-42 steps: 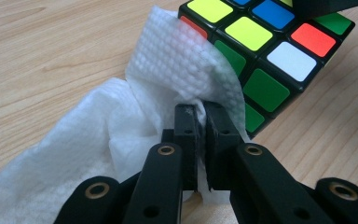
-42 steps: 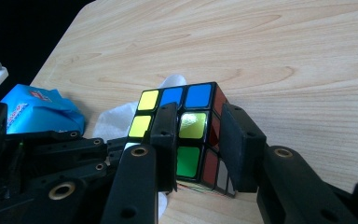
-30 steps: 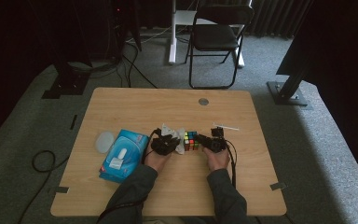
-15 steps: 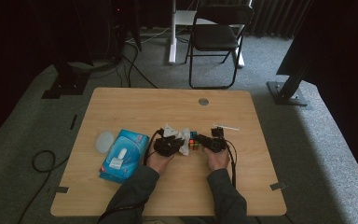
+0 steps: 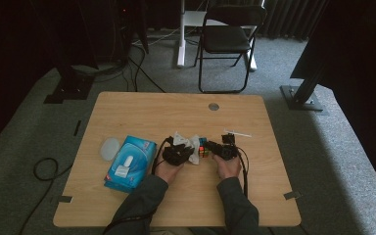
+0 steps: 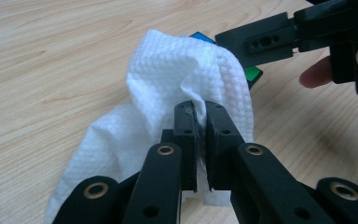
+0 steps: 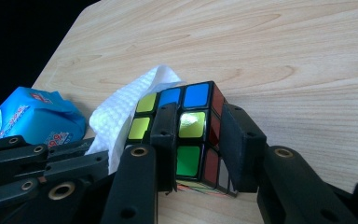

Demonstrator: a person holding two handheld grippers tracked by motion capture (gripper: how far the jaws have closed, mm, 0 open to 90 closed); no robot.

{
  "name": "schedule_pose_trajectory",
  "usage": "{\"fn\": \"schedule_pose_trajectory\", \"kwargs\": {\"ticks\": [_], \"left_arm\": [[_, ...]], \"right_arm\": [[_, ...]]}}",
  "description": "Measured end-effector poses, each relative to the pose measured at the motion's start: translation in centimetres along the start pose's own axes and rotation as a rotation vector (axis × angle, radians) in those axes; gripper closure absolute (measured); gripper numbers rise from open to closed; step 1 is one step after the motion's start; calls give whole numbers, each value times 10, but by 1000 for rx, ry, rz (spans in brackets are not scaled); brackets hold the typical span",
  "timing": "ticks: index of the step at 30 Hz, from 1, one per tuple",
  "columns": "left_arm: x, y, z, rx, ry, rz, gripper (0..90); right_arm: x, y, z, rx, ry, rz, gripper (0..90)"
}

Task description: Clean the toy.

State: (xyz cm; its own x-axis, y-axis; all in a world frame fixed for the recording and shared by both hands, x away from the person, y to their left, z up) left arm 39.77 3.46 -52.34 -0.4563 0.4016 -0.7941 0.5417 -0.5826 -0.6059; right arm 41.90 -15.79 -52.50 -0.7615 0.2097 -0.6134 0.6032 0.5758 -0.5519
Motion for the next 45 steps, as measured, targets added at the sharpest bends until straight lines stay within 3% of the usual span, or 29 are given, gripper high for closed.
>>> {"fn": "schedule_pose_trajectory", "kwargs": {"ticks": [7, 10, 12, 21, 26, 38, 45], "left_arm": [[21, 20, 2, -21, -14, -88, 855], [24, 22, 1, -18, -24, -82, 856], [23, 22, 2, -31, 2, -94, 856], [25, 18, -2, -39, -5, -101, 855], [29, 12, -9, -50, -26, -97, 855], [37, -1, -24, -103, -80, -103, 851], [38, -3, -26, -109, -82, -101, 850]], "right_arm": [[0, 0, 0, 1, 3, 4, 680], [0, 0, 0, 2, 4, 5, 680], [0, 0, 0, 6, 3, 5, 680], [-1, -1, -3, 17, -15, 3, 690], [-5, -9, 0, 29, -12, 57, 671], [-10, -14, 9, 117, -54, 56, 653], [-12, -18, 16, 144, -56, 62, 653]]}}
Point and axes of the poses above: each handheld gripper's, and its own axes: y roughly forward along the jaws, x roughly out of its underside, z roughly to its right, the point moved 2 cm from there along y, roughly forward along the jaws, and after that the axes turned 5 degrees about y, right-handed, at the moved point
